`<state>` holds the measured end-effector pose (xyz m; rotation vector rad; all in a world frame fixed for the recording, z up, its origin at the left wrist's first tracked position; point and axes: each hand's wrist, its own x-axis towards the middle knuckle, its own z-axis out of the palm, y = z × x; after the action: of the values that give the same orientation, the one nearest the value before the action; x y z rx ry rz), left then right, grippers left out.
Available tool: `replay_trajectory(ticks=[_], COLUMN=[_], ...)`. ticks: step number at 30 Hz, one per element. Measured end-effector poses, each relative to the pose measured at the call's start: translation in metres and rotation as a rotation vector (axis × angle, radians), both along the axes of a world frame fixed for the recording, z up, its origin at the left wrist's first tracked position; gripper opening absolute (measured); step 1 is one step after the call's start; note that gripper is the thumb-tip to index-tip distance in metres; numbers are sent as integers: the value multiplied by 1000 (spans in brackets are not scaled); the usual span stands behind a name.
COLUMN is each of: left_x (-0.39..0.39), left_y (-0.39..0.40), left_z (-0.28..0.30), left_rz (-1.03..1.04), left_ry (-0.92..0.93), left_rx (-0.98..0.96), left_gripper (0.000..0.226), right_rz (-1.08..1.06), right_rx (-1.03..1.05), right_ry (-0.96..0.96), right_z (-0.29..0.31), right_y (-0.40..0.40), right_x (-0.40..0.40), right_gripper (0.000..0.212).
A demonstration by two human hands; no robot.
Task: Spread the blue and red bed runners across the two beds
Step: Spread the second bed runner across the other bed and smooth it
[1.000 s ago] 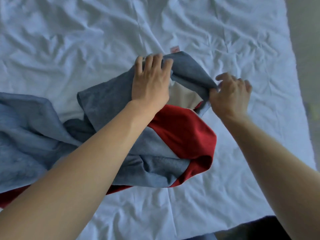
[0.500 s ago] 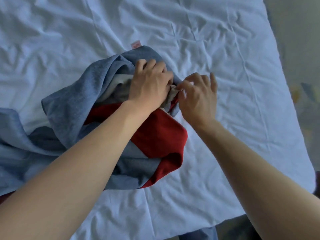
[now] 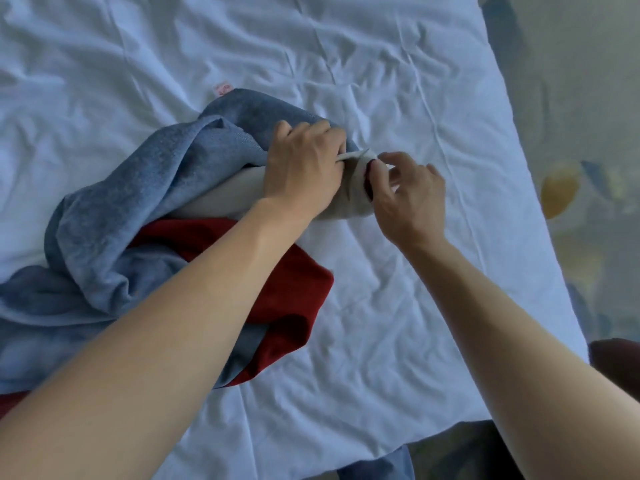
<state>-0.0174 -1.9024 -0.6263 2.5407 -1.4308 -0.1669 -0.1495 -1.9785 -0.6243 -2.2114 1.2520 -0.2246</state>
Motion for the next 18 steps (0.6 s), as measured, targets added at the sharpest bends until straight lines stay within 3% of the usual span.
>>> replay_trajectory(ticks=[2, 4, 6, 11, 14, 18], left_x=[-10, -19, -20, -2, -5, -28], left_y=[-7, -11, -8, 19, 17, 0], left_z=[0, -3, -5, -5, 2, 7], left_rz=[-9, -7, -9, -8, 25, -23], left_ry=[24, 24, 19, -35, -51, -38], left_rx=[-9, -5, 5, 155, 164, 110], left_gripper=[7, 8, 8, 12, 13, 16], right_rz=[15, 15, 11, -109, 44, 243], right_rx=[36, -14, -86, -180, -203, -279], right_ry=[-49, -67, -3, 153, 119, 102], right_z=[-1, -3, -7, -13, -8, -7], right_y=[5, 0, -14, -48, -38, -23], right_x=[0, -7, -18, -42, -33, -25], right_gripper=[37, 28, 19, 18, 28, 24])
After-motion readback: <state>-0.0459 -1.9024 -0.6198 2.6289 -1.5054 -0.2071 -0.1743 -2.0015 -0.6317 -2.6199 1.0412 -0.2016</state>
